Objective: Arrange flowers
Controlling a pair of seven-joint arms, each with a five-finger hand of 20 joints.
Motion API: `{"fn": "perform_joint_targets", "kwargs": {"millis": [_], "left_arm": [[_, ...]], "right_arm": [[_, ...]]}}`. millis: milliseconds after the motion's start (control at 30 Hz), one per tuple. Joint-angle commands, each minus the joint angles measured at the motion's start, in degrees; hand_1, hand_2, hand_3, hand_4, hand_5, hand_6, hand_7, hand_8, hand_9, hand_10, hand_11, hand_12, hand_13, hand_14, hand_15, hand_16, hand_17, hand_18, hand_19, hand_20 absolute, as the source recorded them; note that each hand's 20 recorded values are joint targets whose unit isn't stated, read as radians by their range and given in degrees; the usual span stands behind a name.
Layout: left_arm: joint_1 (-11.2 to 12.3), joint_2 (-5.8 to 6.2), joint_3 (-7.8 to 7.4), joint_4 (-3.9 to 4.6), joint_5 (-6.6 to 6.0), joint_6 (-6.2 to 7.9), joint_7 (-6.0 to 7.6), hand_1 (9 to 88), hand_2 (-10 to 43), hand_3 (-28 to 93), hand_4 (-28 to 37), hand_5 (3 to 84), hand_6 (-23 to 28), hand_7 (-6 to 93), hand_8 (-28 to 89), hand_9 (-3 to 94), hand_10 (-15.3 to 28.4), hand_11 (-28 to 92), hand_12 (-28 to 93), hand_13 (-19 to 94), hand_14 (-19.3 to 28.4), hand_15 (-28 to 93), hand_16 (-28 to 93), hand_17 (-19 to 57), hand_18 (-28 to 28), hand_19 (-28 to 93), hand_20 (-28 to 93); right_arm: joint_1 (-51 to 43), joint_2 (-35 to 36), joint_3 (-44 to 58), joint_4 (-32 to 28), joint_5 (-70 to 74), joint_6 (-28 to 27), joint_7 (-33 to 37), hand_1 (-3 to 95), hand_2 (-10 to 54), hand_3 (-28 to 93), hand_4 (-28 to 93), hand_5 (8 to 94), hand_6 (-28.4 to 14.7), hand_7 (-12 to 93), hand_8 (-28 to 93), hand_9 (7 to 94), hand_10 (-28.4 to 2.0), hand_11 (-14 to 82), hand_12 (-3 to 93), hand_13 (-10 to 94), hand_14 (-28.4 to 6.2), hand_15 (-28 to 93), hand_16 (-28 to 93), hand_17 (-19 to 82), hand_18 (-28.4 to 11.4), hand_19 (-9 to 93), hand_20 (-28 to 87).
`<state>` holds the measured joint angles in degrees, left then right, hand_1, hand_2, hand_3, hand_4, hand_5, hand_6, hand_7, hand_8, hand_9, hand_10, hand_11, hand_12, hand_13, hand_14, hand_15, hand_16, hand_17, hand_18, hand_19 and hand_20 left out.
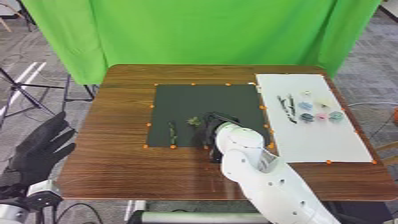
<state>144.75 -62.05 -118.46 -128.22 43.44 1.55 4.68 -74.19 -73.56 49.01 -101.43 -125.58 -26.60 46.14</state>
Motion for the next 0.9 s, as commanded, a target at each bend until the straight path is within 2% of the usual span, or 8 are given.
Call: {"fn": "perform_joint_targets", "kwargs": {"millis": [33,200,267,533,600,667,733,900], "left_arm": [[0.5,-0.19,-0.03,-0.04,0.10,-0.35,-0.36,22.8,-5.6,70,-26.5,20.8,-0.1,17.9,-9,16.4,8.1,9,21,13,10.8,15,9,-12.3,17.8,33,10],[0.3,-0.35,-0.02,-0.05,0.21,-0.36,-0.40,22.8,-5.7,70,-26.3,20.8,0.0,18.0,-10,16.4,8.1,8,21,13,10.8,15,9,-12.3,17.8,33,10],[0.9,0.53,0.16,-0.07,-0.38,0.35,0.30,22.9,-5.5,70,-26.4,20.8,0.0,17.9,-10,16.4,8.1,8,21,12,10.8,15,9,-12.4,17.9,33,10],[0.7,-0.44,-0.11,-0.14,0.15,-0.13,-0.09,23.0,-5.3,70,-26.4,20.8,0.0,18.1,-10,16.4,8.1,9,21,13,10.8,15,9,-12.4,17.9,33,10],[0.2,-0.62,-0.17,-0.17,0.17,-0.20,-0.58,23.0,-5.3,70,-26.4,20.8,0.0,18.1,-10,16.4,8.1,9,21,13,10.8,15,9,-12.4,17.9,33,10],[0.5,-0.77,-0.07,-0.07,0.26,-0.53,-0.22,23.0,-5.3,70,-26.4,20.8,-0.1,18.1,-10,16.4,8.1,9,21,13,10.9,15,9,-12.4,17.9,33,10],[0.8,-0.53,-0.14,-0.10,-0.02,-0.06,0.26,23.1,-5.4,70,-26.4,20.8,0.0,18.1,-10,16.4,8.1,9,21,12,10.9,15,9,-12.4,17.9,33,10],[1.6,-1.09,-0.46,-0.48,0.09,0.25,0.69,23.0,-5.4,70,-26.4,20.8,0.0,18.2,-10,16.4,8.1,9,21,12,10.9,15,9,-12.4,17.9,33,10]], "right_arm": [[0.3,-0.2,-0.3,1.0,-2.7,0.5,0.0,20.4,3.3,76,-24,85.6,1.1,46,-8,89.7,-7.9,59.7,48.5,87,-6.2,83,38,46,-24.4,93,58],[0.6,-0.2,0.1,0.1,-4.9,0.3,-0.5,18.7,2.3,75,-25,85.1,1.0,46,-8,89.4,-8.0,59.6,48.6,86,-6.5,82,38,46,-24.5,93,58],[0.8,0.1,0.2,-0.7,-5.1,0.0,-0.7,18.2,2.3,74,-25,85.0,1.0,46,-8,89.4,-8.2,59.6,48.5,86,-6.4,82,38,46,-24.5,93,58],[0.6,0.4,1.7,-4.4,-3.1,-4.4,-0.1,16.3,2.2,73,-25,85.6,1.0,45,-8,89.8,-8.1,59.5,48.2,86,-6.4,82,38,46,-24.6,93,58],[0.5,1.4,2.0,-5.5,-3.4,-3.4,-0.6,15.7,2.4,73,-25,85.7,0.9,45,-8,89.8,-8.1,59.5,48.1,86,-6.4,82,38,46,-24.6,93,58],[0.2,3.1,3.0,-6.5,-3.9,-2.4,-0.7,15.4,2.5,73,-25,85.5,0.7,44,-7,89.8,-8.3,58.7,47.9,86,-6.4,82,38,46,-24.7,93,58],[-0.2,5.0,4.3,-6.7,-4.9,-0.3,-0.8,16.4,1.8,73,-25,83.1,-0.2,43,-8,87.3,-9.4,58.1,47.6,84,-7.4,82,38,43,-24.5,93,57],[-0.2,11.6,7.4,-5.0,-6.0,5.3,-0.3,23.2,-8.7,75,-28,77.1,-0.6,45,-9,82.4,-10.4,58.8,47.9,79,-7.7,82,38,39,-23.4,93,54]]}}
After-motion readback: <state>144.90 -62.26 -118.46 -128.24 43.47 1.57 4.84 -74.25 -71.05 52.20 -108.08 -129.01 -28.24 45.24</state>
